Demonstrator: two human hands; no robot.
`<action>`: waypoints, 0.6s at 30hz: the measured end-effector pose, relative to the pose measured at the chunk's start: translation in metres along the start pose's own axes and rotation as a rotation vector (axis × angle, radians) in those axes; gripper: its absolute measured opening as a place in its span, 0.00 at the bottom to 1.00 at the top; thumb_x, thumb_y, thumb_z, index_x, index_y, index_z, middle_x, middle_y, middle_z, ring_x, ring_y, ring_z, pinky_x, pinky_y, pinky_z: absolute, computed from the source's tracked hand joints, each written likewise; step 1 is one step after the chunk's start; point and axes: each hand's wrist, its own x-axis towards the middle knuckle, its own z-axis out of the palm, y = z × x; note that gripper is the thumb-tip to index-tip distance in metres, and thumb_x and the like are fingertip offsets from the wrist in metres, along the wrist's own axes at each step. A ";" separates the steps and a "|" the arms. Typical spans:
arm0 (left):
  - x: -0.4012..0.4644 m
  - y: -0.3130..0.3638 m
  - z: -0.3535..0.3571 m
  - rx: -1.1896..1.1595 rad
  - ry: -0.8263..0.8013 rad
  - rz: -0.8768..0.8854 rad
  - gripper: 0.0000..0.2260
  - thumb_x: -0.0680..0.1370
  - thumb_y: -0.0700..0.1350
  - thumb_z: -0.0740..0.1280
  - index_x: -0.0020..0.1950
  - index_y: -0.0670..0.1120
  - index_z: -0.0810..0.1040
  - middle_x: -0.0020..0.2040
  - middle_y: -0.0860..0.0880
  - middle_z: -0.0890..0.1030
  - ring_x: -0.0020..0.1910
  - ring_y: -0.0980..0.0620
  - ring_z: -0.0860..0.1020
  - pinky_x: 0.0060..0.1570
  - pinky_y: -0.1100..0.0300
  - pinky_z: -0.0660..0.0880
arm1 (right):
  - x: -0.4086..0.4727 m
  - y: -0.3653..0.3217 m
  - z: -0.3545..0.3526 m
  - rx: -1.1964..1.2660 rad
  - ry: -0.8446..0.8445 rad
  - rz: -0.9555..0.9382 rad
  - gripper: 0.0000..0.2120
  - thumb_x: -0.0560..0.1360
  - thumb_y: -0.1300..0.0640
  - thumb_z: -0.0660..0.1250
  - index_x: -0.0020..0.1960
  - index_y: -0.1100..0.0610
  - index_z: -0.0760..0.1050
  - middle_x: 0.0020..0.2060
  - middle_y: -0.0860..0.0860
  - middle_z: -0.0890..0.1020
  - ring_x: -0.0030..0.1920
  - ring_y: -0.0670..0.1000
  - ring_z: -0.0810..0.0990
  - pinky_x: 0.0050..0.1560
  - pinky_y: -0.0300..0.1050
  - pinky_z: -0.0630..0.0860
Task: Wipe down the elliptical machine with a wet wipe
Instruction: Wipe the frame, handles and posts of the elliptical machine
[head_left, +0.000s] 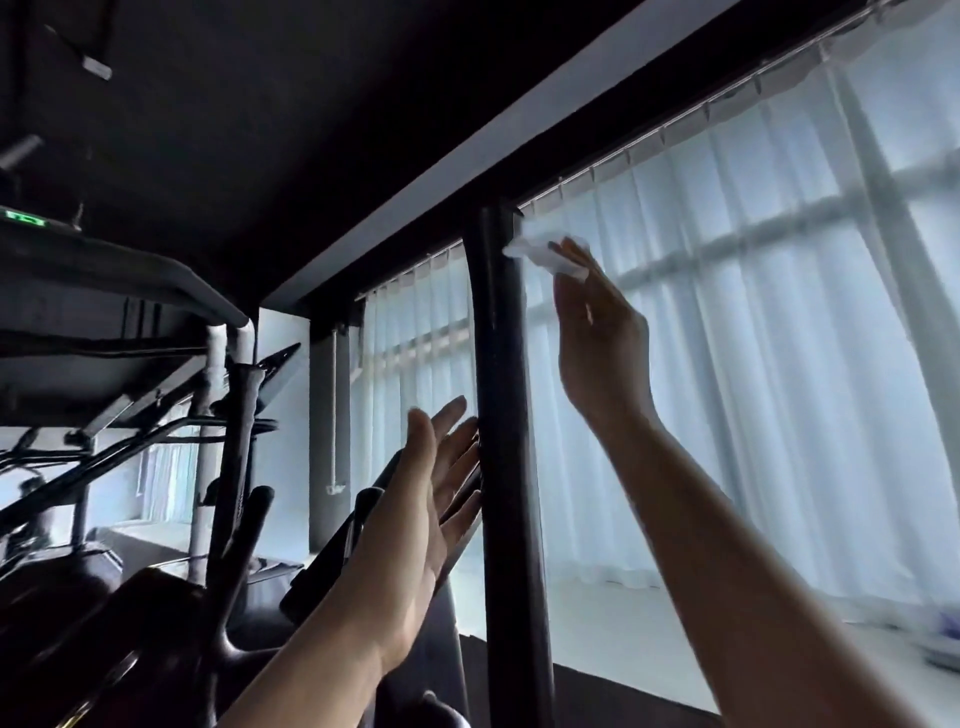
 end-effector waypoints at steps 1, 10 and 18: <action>-0.003 -0.002 -0.003 0.029 0.019 0.012 0.28 0.70 0.65 0.56 0.67 0.55 0.75 0.62 0.56 0.81 0.63 0.58 0.77 0.66 0.54 0.71 | 0.024 0.001 0.005 -0.045 -0.018 -0.033 0.16 0.83 0.54 0.57 0.68 0.52 0.74 0.68 0.51 0.74 0.69 0.44 0.69 0.66 0.32 0.64; -0.021 -0.017 -0.004 0.009 0.046 0.071 0.27 0.70 0.61 0.61 0.68 0.54 0.72 0.60 0.50 0.82 0.62 0.54 0.79 0.63 0.52 0.71 | -0.061 0.024 0.012 0.055 -0.201 -0.126 0.17 0.82 0.57 0.58 0.70 0.52 0.70 0.72 0.46 0.68 0.74 0.44 0.63 0.72 0.42 0.64; -0.033 -0.029 -0.003 0.063 0.004 0.066 0.27 0.72 0.67 0.60 0.70 0.62 0.70 0.68 0.57 0.76 0.69 0.58 0.72 0.71 0.49 0.64 | -0.187 0.028 -0.011 0.096 -0.201 -0.093 0.19 0.79 0.63 0.59 0.69 0.63 0.71 0.72 0.48 0.70 0.73 0.50 0.66 0.71 0.40 0.64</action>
